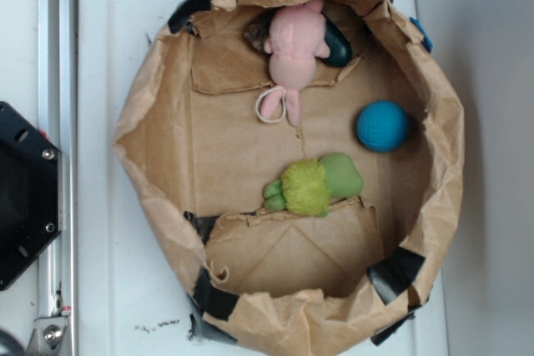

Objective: Grab the blue ball.

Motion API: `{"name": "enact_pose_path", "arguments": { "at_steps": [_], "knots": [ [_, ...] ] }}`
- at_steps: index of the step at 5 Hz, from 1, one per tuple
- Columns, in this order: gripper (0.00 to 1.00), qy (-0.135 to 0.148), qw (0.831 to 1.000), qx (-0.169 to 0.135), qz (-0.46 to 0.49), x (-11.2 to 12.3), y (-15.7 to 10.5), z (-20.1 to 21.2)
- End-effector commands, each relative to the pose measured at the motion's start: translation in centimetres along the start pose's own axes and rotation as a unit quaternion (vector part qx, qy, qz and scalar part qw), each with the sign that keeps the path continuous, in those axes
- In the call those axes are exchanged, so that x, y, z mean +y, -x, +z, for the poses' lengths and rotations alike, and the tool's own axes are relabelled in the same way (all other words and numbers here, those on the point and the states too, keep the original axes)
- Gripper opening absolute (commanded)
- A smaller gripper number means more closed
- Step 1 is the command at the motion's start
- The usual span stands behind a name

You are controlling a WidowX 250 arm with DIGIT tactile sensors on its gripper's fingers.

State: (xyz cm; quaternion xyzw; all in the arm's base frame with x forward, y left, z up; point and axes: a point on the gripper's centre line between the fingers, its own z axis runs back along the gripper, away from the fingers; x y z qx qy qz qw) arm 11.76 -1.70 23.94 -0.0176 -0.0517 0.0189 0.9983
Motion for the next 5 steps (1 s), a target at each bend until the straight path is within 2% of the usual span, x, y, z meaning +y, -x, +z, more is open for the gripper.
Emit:
{"name": "enact_pose_path", "arguments": {
  "at_steps": [1,3,4,5],
  "knots": [
    [1.0,0.0,1.0,0.0,0.0,0.0,0.0,0.0],
    [1.0,-0.031,0.998,-0.043,0.021,2.2,-6.6,-1.9],
    [1.0,-0.021,0.997,-0.071,-0.012,3.0,-8.4,-3.4],
    [1.0,0.005,0.997,-0.08,-0.011,4.0,-10.8,-6.0]
  ]
}}
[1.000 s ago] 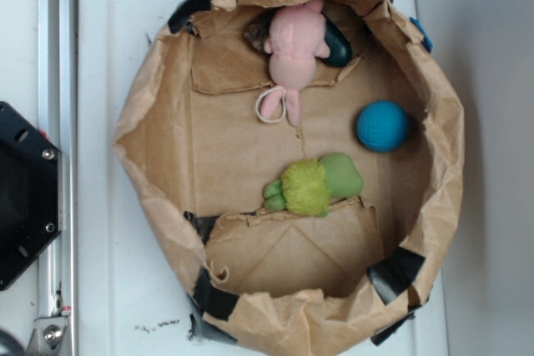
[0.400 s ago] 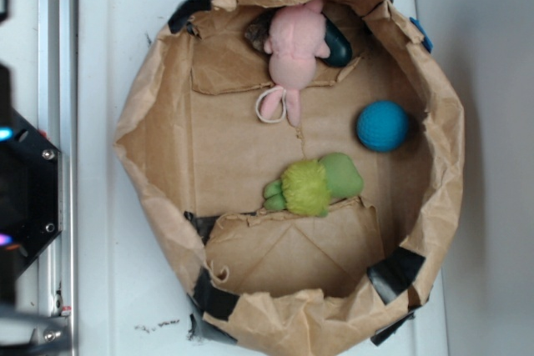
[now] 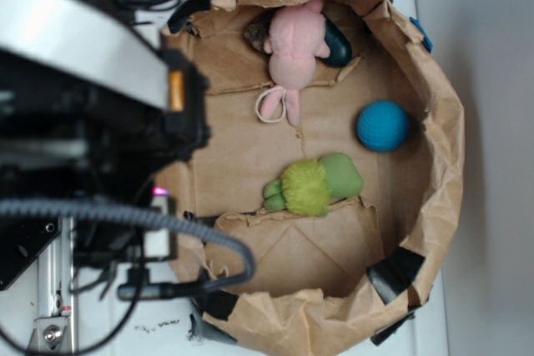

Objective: Grab the blue ball.

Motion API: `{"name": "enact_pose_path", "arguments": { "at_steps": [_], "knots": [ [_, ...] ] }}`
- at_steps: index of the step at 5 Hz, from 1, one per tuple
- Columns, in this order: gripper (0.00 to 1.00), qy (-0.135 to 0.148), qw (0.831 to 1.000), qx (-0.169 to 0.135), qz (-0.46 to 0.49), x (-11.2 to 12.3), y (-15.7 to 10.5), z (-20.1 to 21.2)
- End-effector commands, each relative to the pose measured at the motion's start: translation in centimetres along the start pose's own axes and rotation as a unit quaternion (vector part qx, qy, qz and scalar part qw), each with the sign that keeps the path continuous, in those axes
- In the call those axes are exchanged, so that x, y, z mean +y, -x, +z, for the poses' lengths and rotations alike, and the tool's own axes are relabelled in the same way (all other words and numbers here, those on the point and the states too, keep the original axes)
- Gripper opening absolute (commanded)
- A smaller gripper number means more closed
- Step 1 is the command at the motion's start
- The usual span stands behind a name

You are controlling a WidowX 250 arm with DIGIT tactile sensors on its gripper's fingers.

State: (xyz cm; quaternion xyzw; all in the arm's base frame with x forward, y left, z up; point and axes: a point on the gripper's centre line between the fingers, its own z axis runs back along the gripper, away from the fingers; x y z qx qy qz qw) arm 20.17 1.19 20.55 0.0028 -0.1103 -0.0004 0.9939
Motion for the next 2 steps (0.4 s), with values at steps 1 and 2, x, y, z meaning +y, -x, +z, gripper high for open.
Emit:
{"name": "enact_pose_path", "arguments": {
  "at_steps": [1,2],
  "knots": [
    [1.0,0.051,0.998,-0.033,0.013,1.7,-4.0,-4.5],
    [1.0,0.07,0.997,-0.025,0.026,2.0,-4.5,-6.8]
  ]
}}
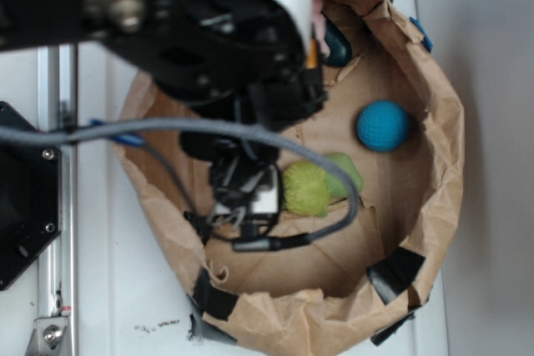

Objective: Grab the blue ball.

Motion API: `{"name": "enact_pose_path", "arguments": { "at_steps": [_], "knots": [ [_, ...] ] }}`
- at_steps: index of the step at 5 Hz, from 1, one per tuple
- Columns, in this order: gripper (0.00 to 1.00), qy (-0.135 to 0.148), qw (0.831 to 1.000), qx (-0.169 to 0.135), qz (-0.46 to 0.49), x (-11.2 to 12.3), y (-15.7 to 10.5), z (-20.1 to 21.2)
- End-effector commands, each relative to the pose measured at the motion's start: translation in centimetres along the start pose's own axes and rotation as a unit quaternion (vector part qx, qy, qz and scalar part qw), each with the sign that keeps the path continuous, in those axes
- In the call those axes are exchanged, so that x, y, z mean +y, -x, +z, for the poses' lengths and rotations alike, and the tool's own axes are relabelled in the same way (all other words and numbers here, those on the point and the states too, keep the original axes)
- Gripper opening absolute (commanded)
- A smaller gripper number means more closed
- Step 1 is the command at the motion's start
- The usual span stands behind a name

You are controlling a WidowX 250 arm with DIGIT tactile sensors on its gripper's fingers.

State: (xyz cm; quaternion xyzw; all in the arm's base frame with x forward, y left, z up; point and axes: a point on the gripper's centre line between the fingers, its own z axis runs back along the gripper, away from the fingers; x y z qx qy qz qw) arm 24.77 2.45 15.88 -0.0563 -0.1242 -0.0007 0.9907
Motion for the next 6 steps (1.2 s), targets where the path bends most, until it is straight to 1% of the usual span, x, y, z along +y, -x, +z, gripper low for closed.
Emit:
{"name": "enact_pose_path", "arguments": {
  "at_steps": [1,2,3,4,5,6],
  "knots": [
    [1.0,0.023,1.0,0.0,0.016,0.6,-1.9,-3.5],
    [1.0,0.028,1.0,0.005,0.014,1.1,-2.6,-5.1],
    [1.0,0.025,1.0,-0.005,0.014,1.7,-3.2,-5.6],
    [1.0,0.003,1.0,-0.026,0.013,1.8,-4.0,-5.7],
    [1.0,0.002,0.999,-0.032,0.019,2.1,-4.8,-5.9],
    [1.0,-0.01,0.999,-0.037,0.012,1.9,-5.9,-6.3]
  ]
}}
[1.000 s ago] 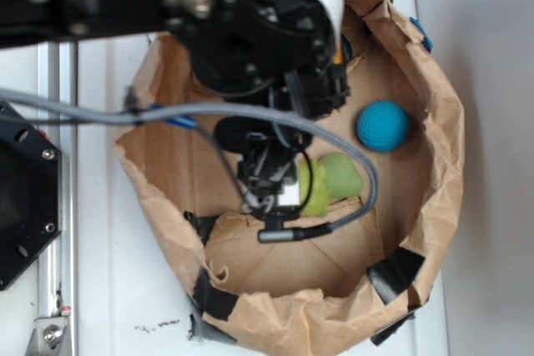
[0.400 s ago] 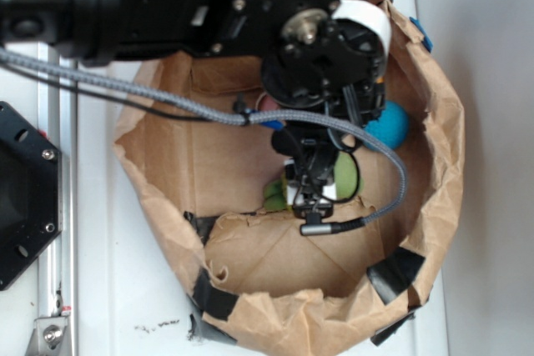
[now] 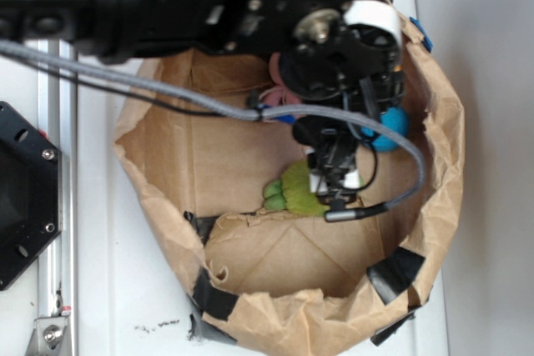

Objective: Grab the blue ball.

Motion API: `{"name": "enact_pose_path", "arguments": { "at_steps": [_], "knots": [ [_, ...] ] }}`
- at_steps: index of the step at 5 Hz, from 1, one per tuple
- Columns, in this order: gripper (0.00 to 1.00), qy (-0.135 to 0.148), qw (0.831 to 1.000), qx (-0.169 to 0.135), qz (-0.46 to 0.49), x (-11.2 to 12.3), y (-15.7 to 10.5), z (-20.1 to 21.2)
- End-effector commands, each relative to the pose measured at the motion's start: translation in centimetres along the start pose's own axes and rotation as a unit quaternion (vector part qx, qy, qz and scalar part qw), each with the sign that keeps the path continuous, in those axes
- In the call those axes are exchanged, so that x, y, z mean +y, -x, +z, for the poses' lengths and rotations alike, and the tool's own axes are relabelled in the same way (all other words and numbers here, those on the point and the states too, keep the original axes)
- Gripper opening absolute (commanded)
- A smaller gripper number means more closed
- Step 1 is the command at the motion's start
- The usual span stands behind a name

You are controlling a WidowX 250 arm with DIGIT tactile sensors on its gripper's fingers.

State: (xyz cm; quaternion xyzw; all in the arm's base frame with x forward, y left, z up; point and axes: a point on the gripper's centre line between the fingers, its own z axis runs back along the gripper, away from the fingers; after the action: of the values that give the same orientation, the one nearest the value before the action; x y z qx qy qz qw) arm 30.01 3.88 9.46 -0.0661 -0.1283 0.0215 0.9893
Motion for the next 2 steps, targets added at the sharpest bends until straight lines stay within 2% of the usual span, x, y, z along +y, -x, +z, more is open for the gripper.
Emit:
{"name": "enact_pose_path", "arguments": {
  "at_steps": [1,2],
  "knots": [
    [1.0,-0.016,0.999,-0.036,-0.012,-0.47,-3.23,0.77],
    [1.0,-0.019,0.999,-0.036,-0.012,-0.27,-3.5,0.35]
  ]
}}
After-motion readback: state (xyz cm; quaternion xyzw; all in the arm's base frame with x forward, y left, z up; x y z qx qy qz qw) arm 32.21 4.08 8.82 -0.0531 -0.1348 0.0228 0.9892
